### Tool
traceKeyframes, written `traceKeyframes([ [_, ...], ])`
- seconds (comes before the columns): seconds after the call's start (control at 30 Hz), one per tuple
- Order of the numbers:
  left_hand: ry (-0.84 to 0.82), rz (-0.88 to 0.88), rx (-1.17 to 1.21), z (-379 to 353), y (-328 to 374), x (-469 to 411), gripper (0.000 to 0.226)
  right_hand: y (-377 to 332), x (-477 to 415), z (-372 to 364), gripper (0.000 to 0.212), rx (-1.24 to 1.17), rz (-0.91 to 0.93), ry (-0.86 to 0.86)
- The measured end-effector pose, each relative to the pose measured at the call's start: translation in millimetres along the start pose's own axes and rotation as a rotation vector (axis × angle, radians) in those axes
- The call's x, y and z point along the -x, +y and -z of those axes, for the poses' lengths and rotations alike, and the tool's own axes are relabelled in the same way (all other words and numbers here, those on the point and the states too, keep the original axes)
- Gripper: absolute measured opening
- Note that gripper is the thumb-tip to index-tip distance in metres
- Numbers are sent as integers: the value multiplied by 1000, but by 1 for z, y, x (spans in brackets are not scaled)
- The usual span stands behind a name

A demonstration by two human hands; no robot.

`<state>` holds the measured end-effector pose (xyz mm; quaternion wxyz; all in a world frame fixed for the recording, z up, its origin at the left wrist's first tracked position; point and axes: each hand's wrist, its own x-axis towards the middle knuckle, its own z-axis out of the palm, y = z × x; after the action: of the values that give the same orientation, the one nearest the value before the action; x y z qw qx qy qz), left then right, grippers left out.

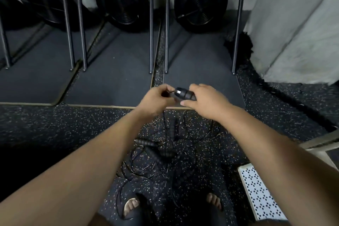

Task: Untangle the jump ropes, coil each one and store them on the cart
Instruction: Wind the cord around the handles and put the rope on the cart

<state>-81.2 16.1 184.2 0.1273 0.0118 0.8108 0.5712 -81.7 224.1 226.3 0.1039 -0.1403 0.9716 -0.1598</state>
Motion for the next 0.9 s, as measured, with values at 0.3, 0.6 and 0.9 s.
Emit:
traceKeyframes([
  [0.3, 61, 39, 17, 5, 14, 56, 6, -49, 75, 84, 50, -478, -148, 261],
  [0.6, -14, 190, -427, 1, 21, 89, 19, -70, 101, 124, 50, -913, -136, 487],
  [0.9, 34, 221, -464, 18, 42, 100, 24, -59, 86, 58, 34, -1162, -256, 360],
])
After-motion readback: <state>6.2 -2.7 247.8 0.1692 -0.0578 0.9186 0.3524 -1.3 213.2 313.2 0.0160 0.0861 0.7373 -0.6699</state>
